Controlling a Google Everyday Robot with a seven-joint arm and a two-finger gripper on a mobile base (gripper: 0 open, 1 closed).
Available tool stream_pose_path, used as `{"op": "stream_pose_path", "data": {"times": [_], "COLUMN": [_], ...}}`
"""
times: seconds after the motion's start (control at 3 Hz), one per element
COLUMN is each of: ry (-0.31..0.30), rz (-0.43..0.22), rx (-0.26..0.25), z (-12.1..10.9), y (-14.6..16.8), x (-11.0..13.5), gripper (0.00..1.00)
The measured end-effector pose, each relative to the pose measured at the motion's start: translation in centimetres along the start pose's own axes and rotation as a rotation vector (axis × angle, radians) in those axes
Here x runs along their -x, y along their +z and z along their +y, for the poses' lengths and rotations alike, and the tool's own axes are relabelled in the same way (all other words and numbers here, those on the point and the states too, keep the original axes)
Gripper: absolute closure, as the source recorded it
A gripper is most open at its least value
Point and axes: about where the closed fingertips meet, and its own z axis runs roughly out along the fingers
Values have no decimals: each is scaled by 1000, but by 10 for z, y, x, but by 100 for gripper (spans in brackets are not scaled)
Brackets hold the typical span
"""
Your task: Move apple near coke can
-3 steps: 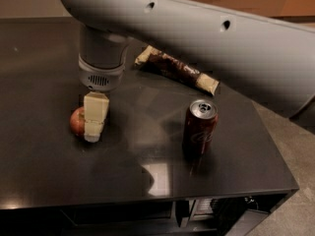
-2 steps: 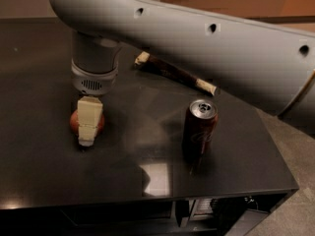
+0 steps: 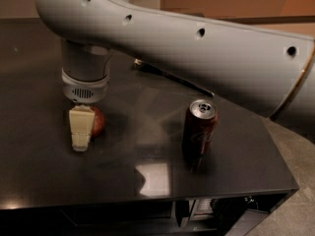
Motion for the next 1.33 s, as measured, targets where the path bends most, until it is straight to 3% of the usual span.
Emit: {"op": "stream_pose_path", "data": {"times": [0.67, 1.0, 1.33], "ry": [-10, 21, 90], "rz": [3, 22, 81], "rx": [16, 12, -3], "z": [1, -12, -25], "y": [1, -16, -41], "x": [-4, -28, -81], "gripper": [65, 87, 100]}}
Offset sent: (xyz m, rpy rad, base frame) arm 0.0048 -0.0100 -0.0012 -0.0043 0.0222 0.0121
